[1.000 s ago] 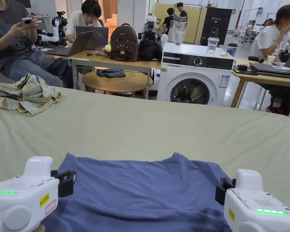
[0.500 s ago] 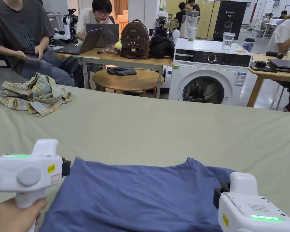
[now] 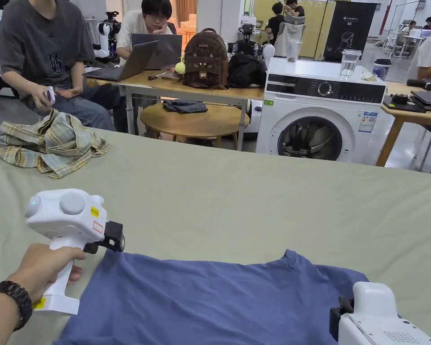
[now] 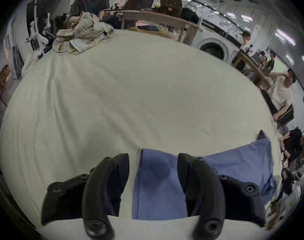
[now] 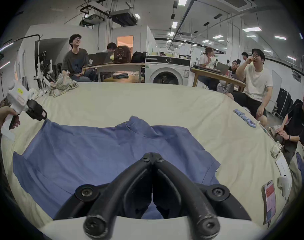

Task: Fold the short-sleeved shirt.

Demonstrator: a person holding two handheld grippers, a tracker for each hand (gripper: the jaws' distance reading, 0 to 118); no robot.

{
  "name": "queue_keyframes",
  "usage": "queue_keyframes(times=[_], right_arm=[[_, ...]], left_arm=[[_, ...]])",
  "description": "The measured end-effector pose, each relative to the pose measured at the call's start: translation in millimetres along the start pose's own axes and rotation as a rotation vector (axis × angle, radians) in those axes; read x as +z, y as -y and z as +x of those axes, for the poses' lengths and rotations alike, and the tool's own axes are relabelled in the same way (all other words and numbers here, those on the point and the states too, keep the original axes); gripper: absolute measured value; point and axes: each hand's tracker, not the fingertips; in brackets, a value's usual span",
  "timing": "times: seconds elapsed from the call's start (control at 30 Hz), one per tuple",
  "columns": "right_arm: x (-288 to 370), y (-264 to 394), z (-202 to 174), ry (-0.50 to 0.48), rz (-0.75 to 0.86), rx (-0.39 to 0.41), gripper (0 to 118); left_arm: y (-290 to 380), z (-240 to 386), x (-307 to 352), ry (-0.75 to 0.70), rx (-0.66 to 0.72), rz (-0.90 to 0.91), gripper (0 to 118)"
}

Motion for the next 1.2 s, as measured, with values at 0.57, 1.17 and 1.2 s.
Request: queue_keyframes(times=[0.57, 1.17, 1.2], right_arm=[[-18, 3, 9, -0.002, -0.077, -0.003, 0], [-185, -110, 112, -0.033, -0.43, -0.095, 55], [-196, -108, 114, -0.037, -0.461, -0.112, 55]], left_arm=[[21, 9, -27, -0.07, -0.161, -0.01, 0], [33, 6, 11, -0.003, -0.141, 0.145, 0], [32, 6, 13, -0.004, -0.141, 0.15, 0]])
